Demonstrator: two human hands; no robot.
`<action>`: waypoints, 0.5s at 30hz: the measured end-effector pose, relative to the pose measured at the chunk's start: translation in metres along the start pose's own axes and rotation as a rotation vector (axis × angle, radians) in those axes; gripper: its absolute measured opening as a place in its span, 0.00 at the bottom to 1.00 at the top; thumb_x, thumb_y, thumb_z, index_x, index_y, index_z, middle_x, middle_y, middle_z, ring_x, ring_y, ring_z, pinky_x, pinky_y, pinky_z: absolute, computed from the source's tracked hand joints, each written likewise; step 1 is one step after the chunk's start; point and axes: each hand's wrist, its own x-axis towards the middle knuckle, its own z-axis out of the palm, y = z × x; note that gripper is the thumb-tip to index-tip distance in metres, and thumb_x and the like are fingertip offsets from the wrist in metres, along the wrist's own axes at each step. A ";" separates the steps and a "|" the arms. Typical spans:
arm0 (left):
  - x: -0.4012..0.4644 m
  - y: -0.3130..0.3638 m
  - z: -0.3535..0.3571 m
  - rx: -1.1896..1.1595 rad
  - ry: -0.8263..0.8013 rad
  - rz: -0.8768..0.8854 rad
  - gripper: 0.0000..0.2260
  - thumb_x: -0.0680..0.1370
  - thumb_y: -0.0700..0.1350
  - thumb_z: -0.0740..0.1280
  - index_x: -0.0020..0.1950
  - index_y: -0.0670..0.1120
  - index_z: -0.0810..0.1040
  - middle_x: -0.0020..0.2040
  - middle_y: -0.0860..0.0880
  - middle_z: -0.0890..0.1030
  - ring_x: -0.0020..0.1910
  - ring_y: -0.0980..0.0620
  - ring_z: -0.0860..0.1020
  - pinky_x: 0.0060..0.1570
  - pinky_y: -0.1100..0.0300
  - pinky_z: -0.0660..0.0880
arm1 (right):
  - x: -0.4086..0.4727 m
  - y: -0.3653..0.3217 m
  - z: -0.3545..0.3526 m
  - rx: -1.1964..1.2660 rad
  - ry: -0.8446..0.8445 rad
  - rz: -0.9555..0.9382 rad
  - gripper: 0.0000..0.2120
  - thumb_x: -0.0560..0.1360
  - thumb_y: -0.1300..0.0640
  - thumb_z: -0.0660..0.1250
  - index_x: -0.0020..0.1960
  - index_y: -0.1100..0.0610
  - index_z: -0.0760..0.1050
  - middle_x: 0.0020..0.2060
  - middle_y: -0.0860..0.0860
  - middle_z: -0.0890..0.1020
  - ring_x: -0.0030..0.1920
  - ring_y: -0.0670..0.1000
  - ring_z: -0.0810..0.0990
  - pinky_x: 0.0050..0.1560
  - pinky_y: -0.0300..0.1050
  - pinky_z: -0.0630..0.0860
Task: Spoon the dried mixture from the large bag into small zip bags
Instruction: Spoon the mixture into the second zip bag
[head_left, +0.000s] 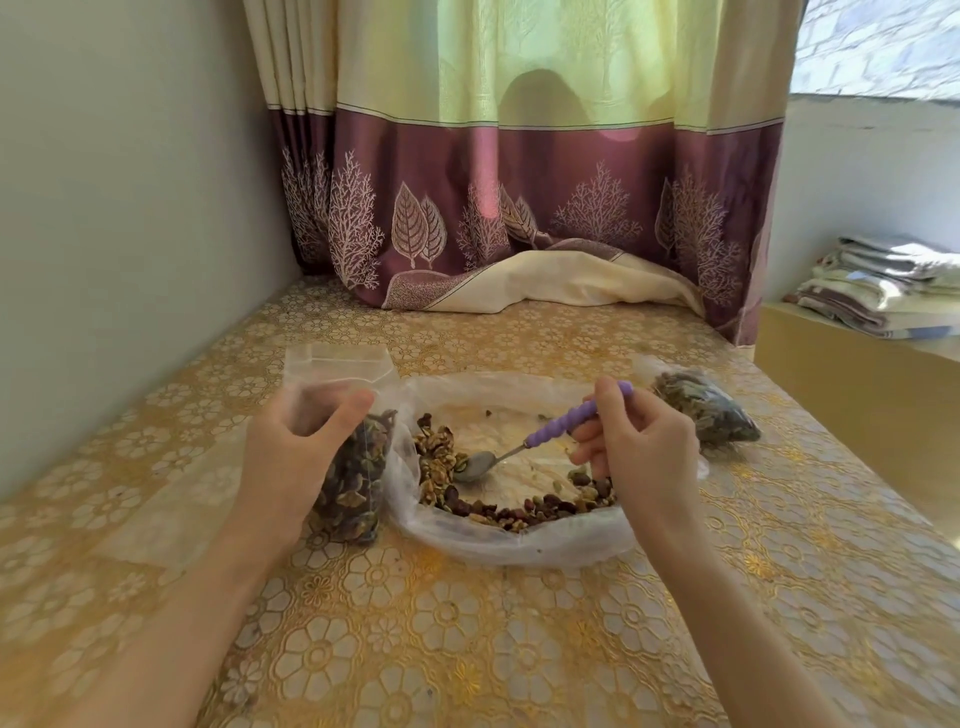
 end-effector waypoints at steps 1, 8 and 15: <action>0.000 0.000 0.000 0.004 -0.003 -0.002 0.13 0.64 0.56 0.71 0.45 0.53 0.80 0.42 0.61 0.84 0.43 0.65 0.80 0.41 0.76 0.72 | -0.001 0.000 0.001 0.038 -0.026 0.036 0.18 0.81 0.55 0.60 0.36 0.62 0.78 0.25 0.47 0.82 0.24 0.46 0.79 0.24 0.35 0.72; -0.001 0.000 0.001 0.012 -0.011 0.007 0.12 0.65 0.56 0.71 0.45 0.53 0.80 0.42 0.60 0.84 0.43 0.64 0.81 0.41 0.75 0.73 | -0.003 0.002 0.009 0.164 -0.062 0.140 0.22 0.80 0.56 0.61 0.29 0.55 0.82 0.28 0.51 0.84 0.29 0.51 0.83 0.29 0.34 0.77; -0.002 0.002 0.001 0.018 -0.025 0.015 0.15 0.63 0.58 0.71 0.46 0.53 0.80 0.42 0.59 0.84 0.43 0.64 0.81 0.41 0.76 0.72 | -0.005 0.000 0.014 0.208 -0.285 0.349 0.23 0.80 0.56 0.61 0.31 0.45 0.84 0.35 0.50 0.86 0.38 0.50 0.85 0.34 0.35 0.78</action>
